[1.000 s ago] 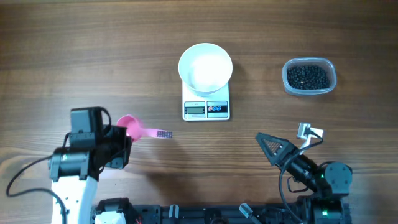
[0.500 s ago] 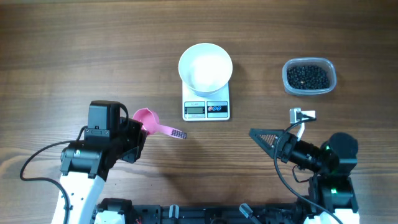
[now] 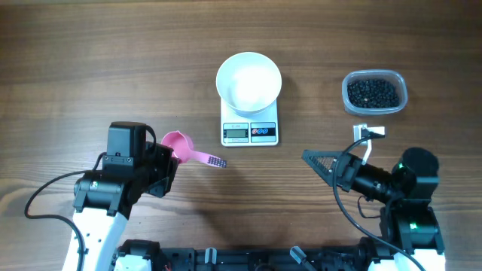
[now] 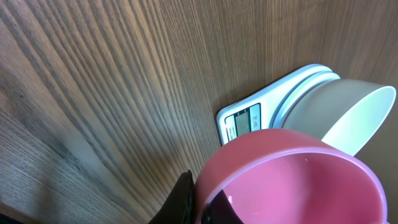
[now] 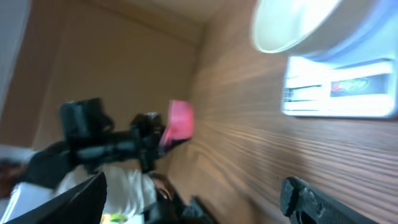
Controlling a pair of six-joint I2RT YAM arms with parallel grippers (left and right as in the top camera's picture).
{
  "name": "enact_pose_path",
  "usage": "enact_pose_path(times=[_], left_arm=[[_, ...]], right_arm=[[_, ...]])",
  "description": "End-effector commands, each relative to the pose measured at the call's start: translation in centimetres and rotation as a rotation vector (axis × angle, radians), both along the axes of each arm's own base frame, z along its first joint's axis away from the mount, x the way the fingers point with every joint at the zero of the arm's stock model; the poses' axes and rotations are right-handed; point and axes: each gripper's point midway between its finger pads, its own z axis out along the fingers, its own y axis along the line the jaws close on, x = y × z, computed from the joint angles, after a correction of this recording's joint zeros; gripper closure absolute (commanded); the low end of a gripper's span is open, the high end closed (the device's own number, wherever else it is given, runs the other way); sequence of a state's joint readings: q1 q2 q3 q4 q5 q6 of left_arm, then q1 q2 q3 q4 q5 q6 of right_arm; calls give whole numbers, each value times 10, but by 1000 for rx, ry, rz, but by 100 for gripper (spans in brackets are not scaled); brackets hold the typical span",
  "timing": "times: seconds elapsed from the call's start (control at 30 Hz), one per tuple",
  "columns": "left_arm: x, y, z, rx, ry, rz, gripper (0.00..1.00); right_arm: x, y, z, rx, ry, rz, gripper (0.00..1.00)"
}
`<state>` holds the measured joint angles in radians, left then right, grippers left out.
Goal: Scoop item into bowl and weigh 150g on scale
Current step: 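Move the right gripper toward the scoop handle held by the left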
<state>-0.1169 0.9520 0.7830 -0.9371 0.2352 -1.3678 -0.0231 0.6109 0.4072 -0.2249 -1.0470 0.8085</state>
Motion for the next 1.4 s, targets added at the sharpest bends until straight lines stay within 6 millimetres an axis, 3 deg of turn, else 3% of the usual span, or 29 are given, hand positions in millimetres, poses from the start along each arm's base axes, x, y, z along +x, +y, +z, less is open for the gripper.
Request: enact_pose_path(times=[0.0,0.33,0.47,0.63,0.97,1.17,1.37], left_arm=[[-1,-3,-2,-13,9,-2,96],[-1,-3,-2,-13,8,-2,96],[-2,-4,-1,-20,10,-6,96],[-2,-4,-1,-21,10,-6,96],[-2,-6,-1,-30,10,-10,96],[-2,-6,-1,-39,16,10,96],[6,-7,3,-59,-11,39,96]], right_arm=[[10,-10,-11,-162,-79,-62,8],[-1,-18,19,-328,-41,-97,2],[-8,-25,16,-427,38,-93,0],[-13,-24,-1,-479,110,-25,0],[-6,-23,-11,-457,199,-27,0],[-9,-1,8,-346,105,100,0],[-7,3,10,-336,75,127,2]])
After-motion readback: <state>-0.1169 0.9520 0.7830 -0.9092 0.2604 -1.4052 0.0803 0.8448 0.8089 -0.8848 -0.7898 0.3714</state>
